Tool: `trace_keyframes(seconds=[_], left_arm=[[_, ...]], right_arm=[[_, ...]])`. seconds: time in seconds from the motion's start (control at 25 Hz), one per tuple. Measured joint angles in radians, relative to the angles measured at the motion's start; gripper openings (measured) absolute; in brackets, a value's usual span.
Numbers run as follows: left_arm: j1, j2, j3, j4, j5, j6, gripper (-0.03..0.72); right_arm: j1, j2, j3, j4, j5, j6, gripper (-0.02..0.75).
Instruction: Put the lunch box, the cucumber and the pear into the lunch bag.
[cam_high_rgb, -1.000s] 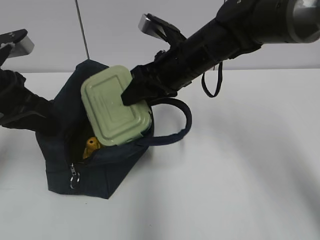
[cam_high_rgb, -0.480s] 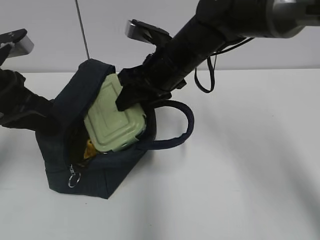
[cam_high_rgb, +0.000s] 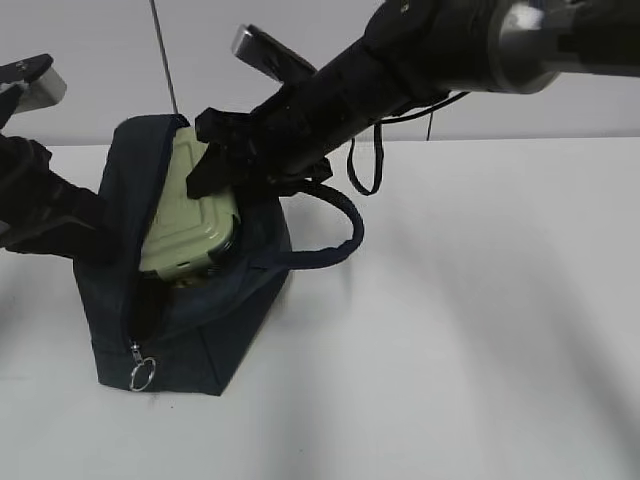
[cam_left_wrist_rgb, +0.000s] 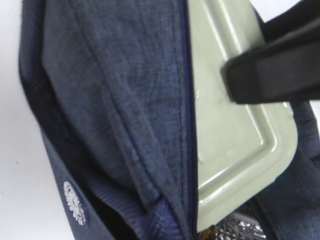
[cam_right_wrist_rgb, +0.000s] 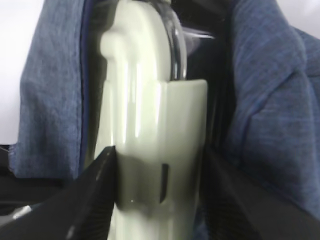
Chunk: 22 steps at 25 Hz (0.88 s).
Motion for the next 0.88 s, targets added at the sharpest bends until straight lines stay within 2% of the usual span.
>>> trace_keyframes(seconds=[0.2,0.36,0.44,0.64,0.76,0.88], left_arm=[[0.0,0.0,0.0,-0.007,0.007,0.0,-0.016],[-0.001,0.0,0.0,-0.008,0.005,0.0,-0.016],[-0.001,0.0,0.0,-0.008,0.007,0.0,-0.016],[-0.001,0.0,0.0,-0.008,0.008,0.0,-0.016],[-0.001,0.0,0.0,-0.008,0.008,0.0,-0.016],[-0.001,0.0,0.0,-0.008,0.008,0.0,-0.016]], right_arm=[[0.004,0.001,-0.03,0.02,0.052,-0.066,0.509],[0.004,0.001,-0.097,0.007,0.146,-0.113,0.54],[0.004,-0.003,-0.135,-0.055,0.179,-0.068,0.543],[0.0,-0.021,-0.219,-0.366,0.269,0.143,0.544],[-0.001,-0.026,-0.224,-0.432,0.308,0.198,0.543],[-0.001,-0.021,-0.225,-0.433,0.317,0.213,0.543]])
